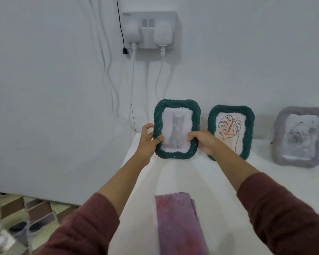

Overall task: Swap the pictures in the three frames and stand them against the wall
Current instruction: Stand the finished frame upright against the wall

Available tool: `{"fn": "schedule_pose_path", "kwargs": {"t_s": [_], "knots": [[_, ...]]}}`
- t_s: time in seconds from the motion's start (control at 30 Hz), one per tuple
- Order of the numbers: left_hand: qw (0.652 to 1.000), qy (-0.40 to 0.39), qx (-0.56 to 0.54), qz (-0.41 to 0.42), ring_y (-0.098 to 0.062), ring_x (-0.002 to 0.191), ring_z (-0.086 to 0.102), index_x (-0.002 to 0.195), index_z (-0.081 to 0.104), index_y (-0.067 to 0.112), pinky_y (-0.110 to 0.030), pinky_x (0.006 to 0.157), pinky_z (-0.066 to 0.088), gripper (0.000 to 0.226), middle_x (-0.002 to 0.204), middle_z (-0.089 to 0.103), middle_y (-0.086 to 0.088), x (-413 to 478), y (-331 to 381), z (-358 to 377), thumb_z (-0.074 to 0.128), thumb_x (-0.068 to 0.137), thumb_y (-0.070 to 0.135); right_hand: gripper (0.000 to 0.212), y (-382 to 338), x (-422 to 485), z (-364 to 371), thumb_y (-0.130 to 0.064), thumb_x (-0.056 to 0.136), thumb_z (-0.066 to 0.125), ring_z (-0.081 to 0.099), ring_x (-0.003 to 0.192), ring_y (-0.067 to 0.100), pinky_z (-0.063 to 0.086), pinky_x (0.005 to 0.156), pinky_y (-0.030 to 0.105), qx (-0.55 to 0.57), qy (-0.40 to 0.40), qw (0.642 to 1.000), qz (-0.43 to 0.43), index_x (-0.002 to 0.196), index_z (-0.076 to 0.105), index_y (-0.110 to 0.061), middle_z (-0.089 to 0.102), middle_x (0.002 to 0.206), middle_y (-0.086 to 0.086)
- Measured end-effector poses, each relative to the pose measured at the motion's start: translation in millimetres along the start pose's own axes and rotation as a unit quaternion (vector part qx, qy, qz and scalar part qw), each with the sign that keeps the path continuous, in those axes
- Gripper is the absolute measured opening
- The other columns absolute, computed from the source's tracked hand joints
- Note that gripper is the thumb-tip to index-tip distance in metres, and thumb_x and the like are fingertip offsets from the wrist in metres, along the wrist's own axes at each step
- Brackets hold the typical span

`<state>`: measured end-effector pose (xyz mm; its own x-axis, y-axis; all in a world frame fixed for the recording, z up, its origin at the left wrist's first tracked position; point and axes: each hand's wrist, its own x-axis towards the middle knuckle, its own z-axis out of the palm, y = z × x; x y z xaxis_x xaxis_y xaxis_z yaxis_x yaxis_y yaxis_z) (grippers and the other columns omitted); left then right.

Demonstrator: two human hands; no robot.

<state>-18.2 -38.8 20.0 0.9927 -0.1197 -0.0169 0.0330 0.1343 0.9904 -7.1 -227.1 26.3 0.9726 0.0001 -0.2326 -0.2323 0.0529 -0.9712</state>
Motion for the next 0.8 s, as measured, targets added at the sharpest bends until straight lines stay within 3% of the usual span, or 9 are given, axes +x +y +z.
{"fn": "schedule_pose_path", "kwargs": {"t_s": [0.23, 0.37, 0.47, 0.67, 0.8], "knots": [[0.999, -0.008, -0.018, -0.032, -0.025, 0.099, 0.054, 0.109, 0.036, 0.026, -0.027, 0.071, 0.050, 0.035, 0.111, 0.057, -0.011, 35, -24, -4, 0.049, 0.092, -0.001, 0.031, 19, 33, 2, 0.016, 0.074, 0.042, 0.049, 0.080, 0.019, 0.043, 0.075, 0.027, 0.015, 0.036, 0.999, 0.015, 0.092, 0.051, -0.008, 0.050, 0.079, 0.006], [0.999, -0.006, -0.015, -0.033, -0.023, 0.099, 0.055, 0.111, 0.038, 0.027, -0.031, 0.079, 0.051, 0.036, 0.105, 0.060, -0.008, 42, -31, -7, 0.052, 0.091, 0.001, 0.033, 26, 35, 2, 0.016, 0.075, 0.046, 0.051, 0.098, 0.027, 0.047, 0.088, 0.036, 0.025, 0.045, 0.999, -0.004, 0.099, 0.055, -0.005, 0.057, 0.097, 0.011], [1.000, 0.008, -0.005, -0.023, -0.020, 0.094, 0.058, 0.113, 0.042, 0.027, -0.030, 0.081, 0.052, 0.037, 0.103, 0.060, -0.005, 41, -33, -9, 0.055, 0.089, 0.002, 0.039, 29, 29, 0, 0.009, 0.076, 0.060, 0.056, 0.110, 0.031, 0.045, 0.101, 0.043, 0.008, 0.055, 0.998, -0.010, 0.111, 0.055, -0.007, 0.060, 0.115, 0.017], [0.999, 0.033, 0.019, 0.010, -0.024, 0.097, 0.058, 0.121, 0.050, 0.020, -0.031, 0.081, 0.053, 0.044, 0.113, 0.060, -0.014, 29, -40, -18, 0.058, 0.085, -0.005, 0.045, 53, -7, 5, 0.006, 0.076, 0.068, 0.060, 0.095, 0.026, 0.052, 0.080, 0.034, -0.011, 0.158, 0.985, -0.069, 0.110, 0.051, -0.018, 0.063, 0.102, 0.012], [0.999, 0.037, 0.028, 0.024, -0.024, 0.096, 0.058, 0.119, 0.052, 0.018, -0.029, 0.077, 0.054, 0.045, 0.112, 0.060, -0.016, 26, -39, -18, 0.056, 0.084, -0.009, 0.058, 65, -16, 13, 0.008, 0.080, 0.064, 0.060, 0.090, 0.025, 0.052, 0.084, 0.039, 0.008, 0.174, 0.981, -0.083, 0.130, 0.048, -0.014, 0.063, 0.098, 0.015]]}}
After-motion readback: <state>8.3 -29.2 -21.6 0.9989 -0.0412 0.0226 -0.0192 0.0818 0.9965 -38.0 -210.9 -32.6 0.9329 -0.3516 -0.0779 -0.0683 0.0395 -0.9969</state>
